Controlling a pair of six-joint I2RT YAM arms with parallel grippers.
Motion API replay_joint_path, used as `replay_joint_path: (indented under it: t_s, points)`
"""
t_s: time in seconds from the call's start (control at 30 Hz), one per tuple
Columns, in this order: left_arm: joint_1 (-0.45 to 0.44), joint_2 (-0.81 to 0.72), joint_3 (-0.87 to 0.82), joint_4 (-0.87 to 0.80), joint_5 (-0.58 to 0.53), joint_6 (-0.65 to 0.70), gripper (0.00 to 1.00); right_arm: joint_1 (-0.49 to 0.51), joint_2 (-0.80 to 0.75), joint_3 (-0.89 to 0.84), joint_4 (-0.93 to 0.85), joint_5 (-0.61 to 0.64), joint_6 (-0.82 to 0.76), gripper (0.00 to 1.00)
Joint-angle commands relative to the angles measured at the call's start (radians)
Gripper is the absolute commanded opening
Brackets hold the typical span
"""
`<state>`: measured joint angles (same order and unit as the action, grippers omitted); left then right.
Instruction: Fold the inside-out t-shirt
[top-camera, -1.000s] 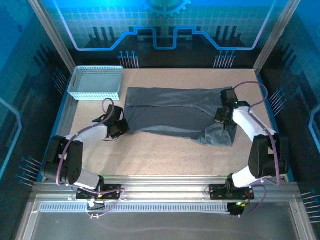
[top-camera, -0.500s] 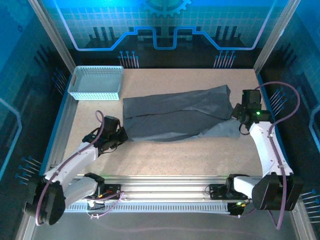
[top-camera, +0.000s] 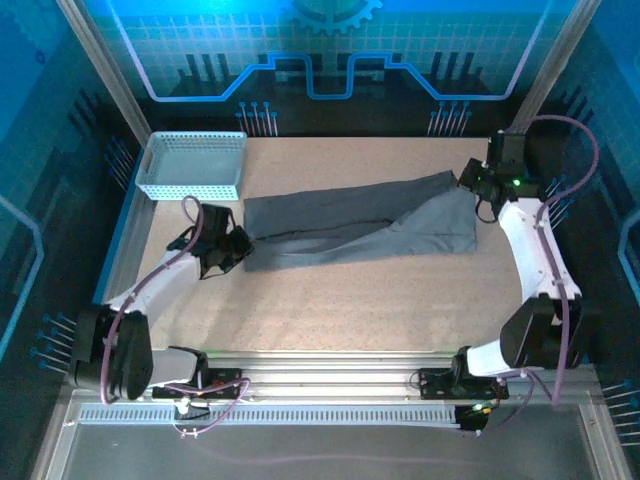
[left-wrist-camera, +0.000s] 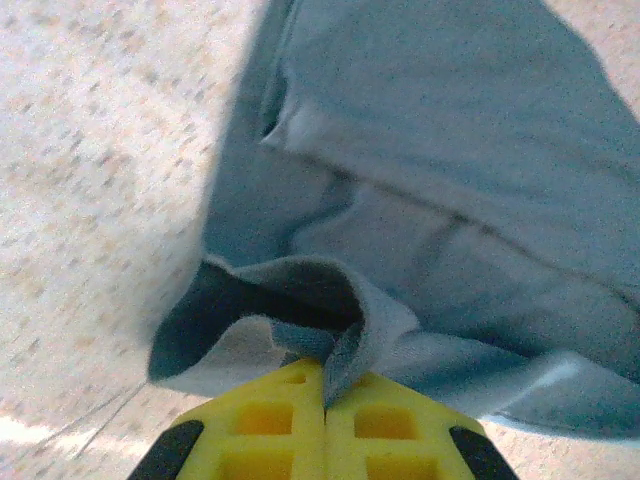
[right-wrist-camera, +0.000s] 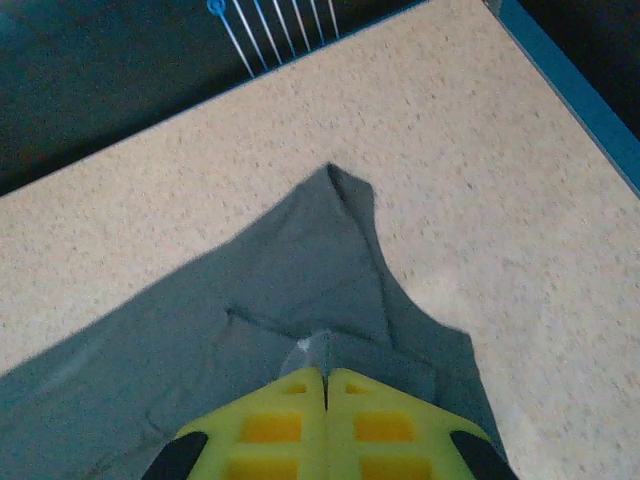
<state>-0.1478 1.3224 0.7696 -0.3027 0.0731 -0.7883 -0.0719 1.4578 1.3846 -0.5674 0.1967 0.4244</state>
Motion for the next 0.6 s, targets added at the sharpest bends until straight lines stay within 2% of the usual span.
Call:
replay_joint_path:
  t_s: [0.0, 0.47, 0.5, 0.57]
  points:
    - [0.016, 0.073, 0.079, 0.014, 0.007, -0.019, 0.00, 0.010, 0.065, 0.086, 0.068, -0.023, -0.037, 0.00]
    - [0.075, 0.306, 0.257, -0.052, -0.108, -0.031, 0.00, 0.050, 0.375, 0.311, 0.080, 0.040, -0.085, 0.00]
    - [0.076, 0.324, 0.263, -0.053, -0.110, -0.031, 0.01, 0.053, 0.395, 0.321, 0.078, 0.038, -0.084, 0.00]
    - [0.079, 0.355, 0.281, -0.058, -0.117, -0.022, 0.12, 0.057, 0.427, 0.333, 0.076, 0.040, -0.082, 0.00]
